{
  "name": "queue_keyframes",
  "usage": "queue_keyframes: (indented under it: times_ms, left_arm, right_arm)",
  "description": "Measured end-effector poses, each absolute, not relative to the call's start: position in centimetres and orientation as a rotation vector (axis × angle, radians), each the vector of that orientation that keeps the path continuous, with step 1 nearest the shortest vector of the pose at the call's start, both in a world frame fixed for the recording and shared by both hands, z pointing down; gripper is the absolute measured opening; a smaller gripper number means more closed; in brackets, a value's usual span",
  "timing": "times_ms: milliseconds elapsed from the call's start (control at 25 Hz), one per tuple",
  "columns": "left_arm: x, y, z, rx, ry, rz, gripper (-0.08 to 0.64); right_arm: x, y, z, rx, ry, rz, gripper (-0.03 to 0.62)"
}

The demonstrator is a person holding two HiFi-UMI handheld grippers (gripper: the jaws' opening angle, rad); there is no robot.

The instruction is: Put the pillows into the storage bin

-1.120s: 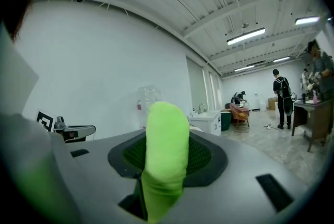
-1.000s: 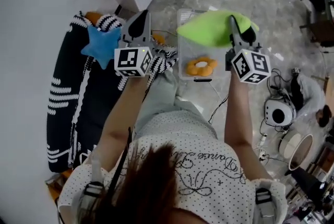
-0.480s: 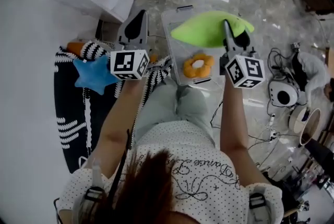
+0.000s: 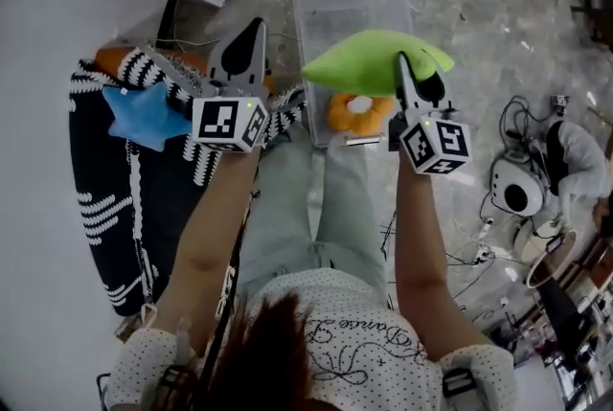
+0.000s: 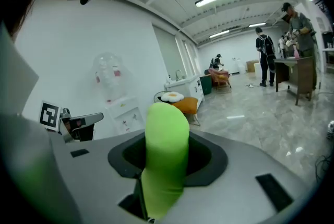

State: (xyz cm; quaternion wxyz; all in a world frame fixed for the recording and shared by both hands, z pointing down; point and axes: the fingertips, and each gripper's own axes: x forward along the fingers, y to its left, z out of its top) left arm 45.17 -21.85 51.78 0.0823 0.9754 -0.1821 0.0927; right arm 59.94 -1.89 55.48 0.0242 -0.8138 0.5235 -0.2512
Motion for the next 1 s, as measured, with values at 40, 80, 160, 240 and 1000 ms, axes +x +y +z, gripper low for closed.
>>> queue_keyframes:
  times_ms: [40,80,160,240,1000]
  left_arm:
    - [45.4,-21.8,53.1,2.900,-0.556,0.284,0.003]
    - [45.7,-21.7,54.6,2.884,-0.564,0.290,0.003]
    - [46.1,-21.4,58.1,2.854,-0.570,0.309,0.003]
    - [46.4,-20.9,62.0,2.831,-0.567,0.333,0.003]
    - [45.9,-18.3,87.8,2.692,-0.501,0.586,0.003]
  right_arm:
    - [60.3,-1.9,57.2,-2.508,1.627,-0.798,0.169]
    - [60.6,-2.1,59.0,-2.498,1.632,-0.816,0.169]
    - [61.0,-2.2,63.1,-2.480,1.638,-0.853,0.170]
    - [61.2,-1.9,67.6,-2.462,1.642,-0.897,0.170]
    - [57.6,1.0,104.3,-2.436,1.687,-1.321,0.195]
